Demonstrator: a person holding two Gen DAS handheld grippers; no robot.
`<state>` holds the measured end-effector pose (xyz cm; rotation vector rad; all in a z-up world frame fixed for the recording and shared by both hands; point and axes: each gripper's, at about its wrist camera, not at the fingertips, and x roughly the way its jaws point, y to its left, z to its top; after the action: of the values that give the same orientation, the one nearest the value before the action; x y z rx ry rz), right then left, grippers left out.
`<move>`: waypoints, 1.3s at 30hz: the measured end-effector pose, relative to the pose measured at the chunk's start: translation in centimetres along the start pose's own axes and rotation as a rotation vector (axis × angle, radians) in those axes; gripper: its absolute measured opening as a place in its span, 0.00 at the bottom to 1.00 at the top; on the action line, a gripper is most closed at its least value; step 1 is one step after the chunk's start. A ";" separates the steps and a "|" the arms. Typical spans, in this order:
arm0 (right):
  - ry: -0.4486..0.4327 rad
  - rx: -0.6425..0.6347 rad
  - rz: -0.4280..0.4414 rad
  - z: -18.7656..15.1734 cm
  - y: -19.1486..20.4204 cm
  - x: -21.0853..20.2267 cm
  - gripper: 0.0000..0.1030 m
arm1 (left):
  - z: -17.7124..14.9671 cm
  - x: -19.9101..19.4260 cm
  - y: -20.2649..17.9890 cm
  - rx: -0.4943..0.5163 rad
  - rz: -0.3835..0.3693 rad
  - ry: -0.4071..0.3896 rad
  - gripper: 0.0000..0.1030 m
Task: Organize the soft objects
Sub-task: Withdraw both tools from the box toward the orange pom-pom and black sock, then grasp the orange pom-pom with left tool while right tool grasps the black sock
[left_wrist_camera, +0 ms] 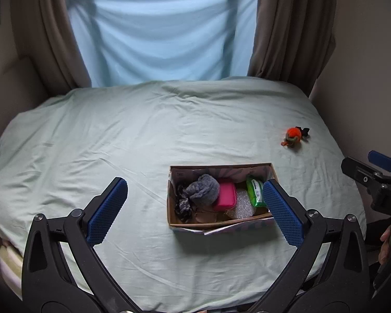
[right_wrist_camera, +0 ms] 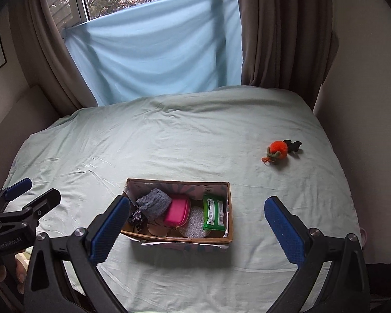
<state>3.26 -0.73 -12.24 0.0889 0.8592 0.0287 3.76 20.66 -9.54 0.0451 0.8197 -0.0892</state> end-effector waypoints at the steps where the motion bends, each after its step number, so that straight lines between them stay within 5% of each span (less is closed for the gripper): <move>1: -0.011 0.002 0.002 -0.2 -0.2 -0.6 1.00 | -0.2 -0.5 -0.5 0.011 0.007 -0.011 1.00; 10: -0.063 0.032 -0.005 -0.5 -4.5 -3.5 1.00 | 0.7 -2.6 -5.7 0.007 -0.019 -0.060 1.00; 19: -0.113 0.049 0.007 1.9 -14.8 -3.4 1.00 | 4.1 0.6 -15.0 -0.027 -0.034 -0.060 1.00; 28: -0.102 0.030 0.025 6.5 -27.1 2.0 1.00 | 6.0 10.0 -24.8 -0.091 -0.080 0.017 1.00; 39: -0.018 -0.112 0.060 8.1 -37.2 18.9 1.00 | 7.0 28.0 -35.6 0.028 -0.121 0.096 1.00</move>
<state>21.34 -37.13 -24.63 0.0095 0.8347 0.1324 24.35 -17.02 -25.45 0.0266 0.9165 -0.2138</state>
